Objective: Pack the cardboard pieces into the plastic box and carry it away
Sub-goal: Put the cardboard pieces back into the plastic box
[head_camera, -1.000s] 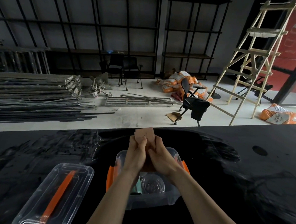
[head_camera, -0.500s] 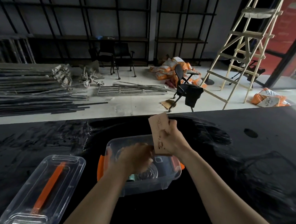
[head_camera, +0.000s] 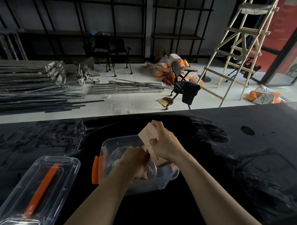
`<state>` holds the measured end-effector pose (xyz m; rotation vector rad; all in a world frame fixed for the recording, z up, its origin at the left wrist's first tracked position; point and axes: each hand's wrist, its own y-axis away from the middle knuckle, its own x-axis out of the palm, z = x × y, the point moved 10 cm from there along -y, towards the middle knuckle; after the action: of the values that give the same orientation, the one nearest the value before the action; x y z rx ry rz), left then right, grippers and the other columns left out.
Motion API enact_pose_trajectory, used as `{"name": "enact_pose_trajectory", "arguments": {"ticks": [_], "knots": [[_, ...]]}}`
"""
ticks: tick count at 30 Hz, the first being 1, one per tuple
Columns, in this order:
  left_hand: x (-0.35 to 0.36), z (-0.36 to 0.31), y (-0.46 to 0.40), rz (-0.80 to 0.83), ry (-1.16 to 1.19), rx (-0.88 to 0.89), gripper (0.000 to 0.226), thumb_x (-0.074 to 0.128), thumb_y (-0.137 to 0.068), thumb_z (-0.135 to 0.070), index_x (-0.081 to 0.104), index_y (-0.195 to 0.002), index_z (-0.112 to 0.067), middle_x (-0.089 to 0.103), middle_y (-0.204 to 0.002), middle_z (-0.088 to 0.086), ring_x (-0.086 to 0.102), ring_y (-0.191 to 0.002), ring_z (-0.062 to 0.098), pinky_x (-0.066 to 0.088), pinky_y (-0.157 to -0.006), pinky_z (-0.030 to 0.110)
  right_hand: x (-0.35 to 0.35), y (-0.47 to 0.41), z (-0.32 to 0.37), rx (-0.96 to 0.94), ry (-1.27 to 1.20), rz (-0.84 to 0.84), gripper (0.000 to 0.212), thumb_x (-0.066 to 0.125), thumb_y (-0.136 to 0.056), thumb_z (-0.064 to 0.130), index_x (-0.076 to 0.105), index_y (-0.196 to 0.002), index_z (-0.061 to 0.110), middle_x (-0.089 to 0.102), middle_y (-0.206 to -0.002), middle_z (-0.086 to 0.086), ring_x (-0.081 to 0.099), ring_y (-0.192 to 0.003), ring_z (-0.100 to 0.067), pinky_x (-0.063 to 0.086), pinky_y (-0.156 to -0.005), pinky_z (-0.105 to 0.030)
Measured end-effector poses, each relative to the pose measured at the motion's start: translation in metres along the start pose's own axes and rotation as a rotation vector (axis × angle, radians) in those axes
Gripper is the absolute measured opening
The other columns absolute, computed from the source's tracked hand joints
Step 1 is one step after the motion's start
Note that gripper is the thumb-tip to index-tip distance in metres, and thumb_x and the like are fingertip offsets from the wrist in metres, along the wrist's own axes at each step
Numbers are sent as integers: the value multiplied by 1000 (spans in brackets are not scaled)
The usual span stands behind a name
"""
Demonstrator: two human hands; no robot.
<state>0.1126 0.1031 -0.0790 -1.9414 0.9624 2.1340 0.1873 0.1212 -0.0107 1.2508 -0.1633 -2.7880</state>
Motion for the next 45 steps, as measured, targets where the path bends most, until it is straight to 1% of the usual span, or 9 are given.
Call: {"name": "enact_pose_trajectory", "arguments": {"ticks": [8,12,17,22,27,31,36,40,45], "knots": [[-24,35,11,27,239,-48,21,65,-93,-30,59,-110,-20,68,-121,3,64,-110,25,49,-82,35,-8,-1,1,17,-72,-3,80,50,-95,14,4,-158,35,57,-135,-14,61,-112,-35,55,-91,-48],[-49,73,29,-120,130,-194,40,71,-87,-42,58,-122,-25,66,-122,5,65,-110,28,49,-81,36,5,-1,1,-7,-27,123,77,53,-91,11,17,-153,41,61,-108,-7,66,-86,-24,52,-69,-34],[-47,79,35,-160,87,-208,38,63,-93,-37,49,-125,-23,64,-117,7,65,-105,31,51,-79,40,36,6,-1,54,126,221,57,60,-90,14,31,-138,21,54,-112,-14,46,-127,-42,40,-93,-41],[-44,78,37,-214,103,-201,36,63,-92,-36,50,-124,-25,67,-113,3,66,-103,28,46,-75,37,56,4,-18,143,220,267,52,53,-93,19,29,-138,11,56,-115,-14,48,-126,-39,41,-91,-42],[-43,76,38,-248,81,-201,37,61,-93,-39,49,-125,-25,68,-116,5,67,-106,30,49,-82,39,83,-4,-36,274,273,335,84,58,-87,5,8,-155,8,47,-144,-25,51,-129,-39,48,-90,-45],[-41,77,38,-259,85,-203,39,60,-93,-40,49,-127,-25,69,-116,4,67,-106,29,48,-81,39,91,-8,-30,176,445,283,71,64,-81,2,40,-147,15,19,-153,-16,22,-140,-47,41,-105,-58],[-40,78,39,-274,93,-199,38,59,-94,-34,48,-130,-26,71,-115,3,68,-105,29,48,-81,39,75,-2,-19,127,558,135,64,71,-84,15,42,-140,6,41,-133,-14,51,-121,-35,52,-85,-40],[-41,77,39,-280,98,-192,39,59,-95,-36,48,-130,-25,70,-116,3,68,-105,28,47,-82,39,71,-1,-16,159,705,75,72,71,-82,30,41,-143,4,46,-138,-19,49,-125,-33,48,-97,-39],[-40,79,38,-288,97,-191,37,60,-95,-33,48,-129,-25,71,-111,2,69,-101,26,49,-79,38,74,0,-15,176,662,33,64,70,-87,17,42,-143,1,41,-139,-20,52,-122,-31,51,-92,-34]]}}
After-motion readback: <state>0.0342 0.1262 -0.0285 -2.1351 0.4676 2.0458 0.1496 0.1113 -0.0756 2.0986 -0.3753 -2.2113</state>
